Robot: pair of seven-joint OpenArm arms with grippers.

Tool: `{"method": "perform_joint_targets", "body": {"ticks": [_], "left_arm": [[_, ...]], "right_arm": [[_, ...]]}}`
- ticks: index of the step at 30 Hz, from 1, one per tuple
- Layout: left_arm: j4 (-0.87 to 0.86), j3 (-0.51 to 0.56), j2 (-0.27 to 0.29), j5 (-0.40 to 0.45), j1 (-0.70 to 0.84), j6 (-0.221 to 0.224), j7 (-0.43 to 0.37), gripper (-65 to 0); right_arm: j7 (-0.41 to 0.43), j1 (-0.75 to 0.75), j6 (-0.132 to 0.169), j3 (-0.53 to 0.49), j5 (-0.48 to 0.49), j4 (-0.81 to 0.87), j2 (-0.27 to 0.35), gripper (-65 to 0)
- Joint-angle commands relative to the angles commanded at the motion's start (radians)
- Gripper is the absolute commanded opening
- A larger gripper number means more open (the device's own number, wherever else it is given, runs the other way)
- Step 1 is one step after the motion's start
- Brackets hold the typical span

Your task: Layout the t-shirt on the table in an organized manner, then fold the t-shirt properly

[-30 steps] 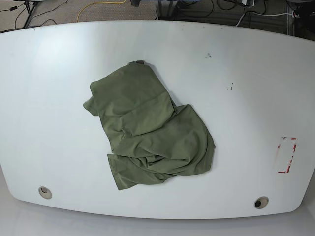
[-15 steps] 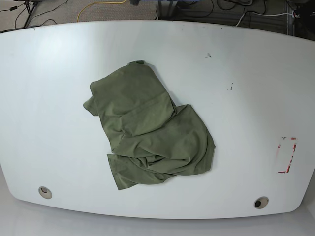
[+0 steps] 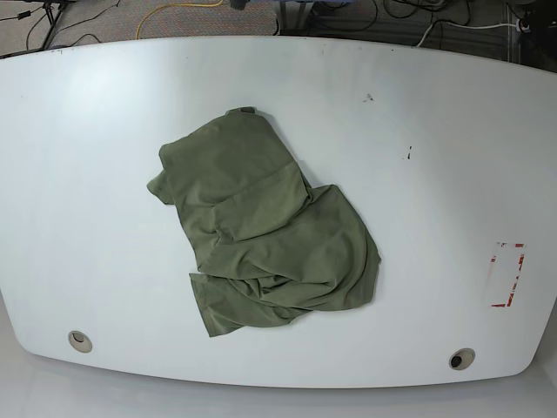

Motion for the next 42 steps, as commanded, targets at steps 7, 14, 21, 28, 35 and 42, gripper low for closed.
{"method": "perform_joint_targets", "body": {"ticks": [7,14,21,28,35,42], "left_arm": [[0.146,-0.078,0.017,0.000,0.015,0.000,0.003,-42.5],[0.241,-0.126,0.075,0.000,-0.020,0.000,0.003,-42.2],[0.250,-0.118,0.091,0.006,-0.147,0.000,0.051,-39.6],[0.253,-0.094,0.092,0.005,-0.258,0.002,0.106,-26.4],[0.253,-0.098,0.133,0.006,-0.319,0.002,0.106,-25.6],[0.253,-0.092,0.140,0.008,-0.390,0.002,0.106,-25.4]], "right_arm": [[0.002,0.000,0.000,0.000,-0.002,0.087,0.002,-55.8],[0.005,0.036,0.000,0.038,-0.002,0.103,0.003,-55.0],[-0.002,0.193,0.000,0.107,-0.002,0.106,0.003,-54.7],[-0.117,0.386,0.002,0.147,-0.002,0.104,0.077,-39.3],[-0.242,0.586,0.002,0.149,0.002,0.104,0.130,-36.1],[-0.405,0.811,0.002,0.147,0.005,0.103,0.164,-36.0]]}}
